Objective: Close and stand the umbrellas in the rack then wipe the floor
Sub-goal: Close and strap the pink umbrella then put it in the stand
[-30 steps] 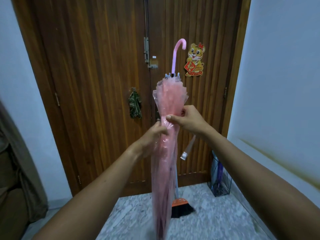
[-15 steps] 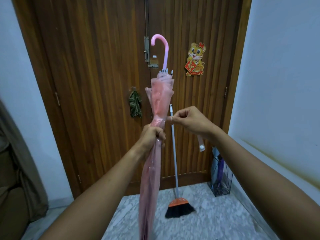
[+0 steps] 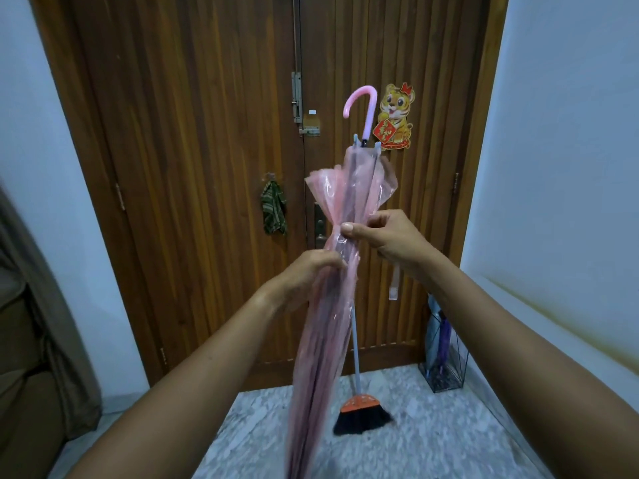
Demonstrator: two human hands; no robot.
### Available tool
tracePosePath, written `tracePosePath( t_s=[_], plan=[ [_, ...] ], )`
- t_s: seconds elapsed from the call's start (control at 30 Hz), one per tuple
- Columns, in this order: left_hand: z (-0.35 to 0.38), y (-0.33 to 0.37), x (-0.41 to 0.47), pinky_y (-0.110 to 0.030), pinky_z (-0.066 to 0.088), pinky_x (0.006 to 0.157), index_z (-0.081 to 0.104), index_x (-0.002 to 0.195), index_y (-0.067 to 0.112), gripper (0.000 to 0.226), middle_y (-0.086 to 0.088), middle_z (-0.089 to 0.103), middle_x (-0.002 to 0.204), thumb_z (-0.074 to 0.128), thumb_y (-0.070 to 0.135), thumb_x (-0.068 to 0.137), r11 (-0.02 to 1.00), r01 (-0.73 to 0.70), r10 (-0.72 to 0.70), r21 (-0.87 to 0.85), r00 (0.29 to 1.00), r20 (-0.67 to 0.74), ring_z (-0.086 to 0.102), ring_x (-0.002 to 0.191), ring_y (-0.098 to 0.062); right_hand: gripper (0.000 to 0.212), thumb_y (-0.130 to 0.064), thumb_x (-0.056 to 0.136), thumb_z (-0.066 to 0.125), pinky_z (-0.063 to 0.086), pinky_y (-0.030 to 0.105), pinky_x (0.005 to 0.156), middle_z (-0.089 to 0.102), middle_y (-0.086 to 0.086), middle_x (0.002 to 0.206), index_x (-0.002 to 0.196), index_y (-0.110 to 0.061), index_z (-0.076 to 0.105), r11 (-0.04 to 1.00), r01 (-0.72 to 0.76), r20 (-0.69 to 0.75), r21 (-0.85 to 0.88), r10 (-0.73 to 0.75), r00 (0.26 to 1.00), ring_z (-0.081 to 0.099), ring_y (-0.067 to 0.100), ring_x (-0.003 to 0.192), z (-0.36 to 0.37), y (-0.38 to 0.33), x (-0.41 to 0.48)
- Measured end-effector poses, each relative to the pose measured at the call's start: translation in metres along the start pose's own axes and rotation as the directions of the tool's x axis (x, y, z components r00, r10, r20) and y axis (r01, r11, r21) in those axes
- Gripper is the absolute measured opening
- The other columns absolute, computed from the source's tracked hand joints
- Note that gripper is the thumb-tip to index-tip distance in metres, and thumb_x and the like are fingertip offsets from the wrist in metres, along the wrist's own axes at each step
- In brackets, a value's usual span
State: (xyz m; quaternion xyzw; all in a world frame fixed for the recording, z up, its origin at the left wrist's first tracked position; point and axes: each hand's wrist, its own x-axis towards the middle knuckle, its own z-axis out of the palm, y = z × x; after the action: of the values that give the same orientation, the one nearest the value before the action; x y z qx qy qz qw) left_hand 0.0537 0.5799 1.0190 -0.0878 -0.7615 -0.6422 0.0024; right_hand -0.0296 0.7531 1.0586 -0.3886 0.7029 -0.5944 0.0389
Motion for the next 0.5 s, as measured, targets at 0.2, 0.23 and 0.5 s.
tracePosePath(
  t_s=[0.2,0.23,0.5],
  plan=[
    [0.025,-0.007,0.004,-0.028,0.047,0.066,0.069,0.096,0.008,0.024,0.001,0.063,0.077,0.074,0.007,0.072,0.989,-0.026,0.09,0.144,0.885,-0.457,0.059,0.071,-0.011,0.031,-0.025,0.088,0.076,0.053,0.011,0.061,0.073,-0.014,0.07,0.108,-0.002,0.072,0.998,-0.053,0.076,-0.039,0.056,0.996,0.068,-0.005,0.065,0.007,-0.004,0.002],
    [0.024,-0.007,0.003,-0.027,0.045,0.061,0.068,0.089,0.003,0.018,0.0,0.059,0.07,0.07,0.002,0.071,0.99,-0.024,0.087,0.138,0.876,-0.475,0.055,0.063,-0.01,0.029,-0.024,0.089,0.075,0.046,0.01,0.052,0.068,-0.015,0.06,0.105,0.0,0.072,0.997,-0.073,0.092,-0.024,0.075,0.993,0.062,-0.004,0.054,0.005,-0.005,0.0],
    [0.02,0.003,0.002,-0.032,0.034,0.05,0.049,0.047,0.014,0.016,0.0,0.042,0.044,0.052,0.0,0.056,0.998,-0.057,0.046,-0.015,0.921,-0.387,0.04,0.041,-0.016,0.039,-0.048,0.073,0.083,0.024,0.029,0.05,0.047,0.011,0.067,0.091,-0.014,0.08,0.985,-0.167,0.065,0.031,0.165,0.984,0.032,0.017,0.054,0.0,-0.006,-0.005]
  ],
)
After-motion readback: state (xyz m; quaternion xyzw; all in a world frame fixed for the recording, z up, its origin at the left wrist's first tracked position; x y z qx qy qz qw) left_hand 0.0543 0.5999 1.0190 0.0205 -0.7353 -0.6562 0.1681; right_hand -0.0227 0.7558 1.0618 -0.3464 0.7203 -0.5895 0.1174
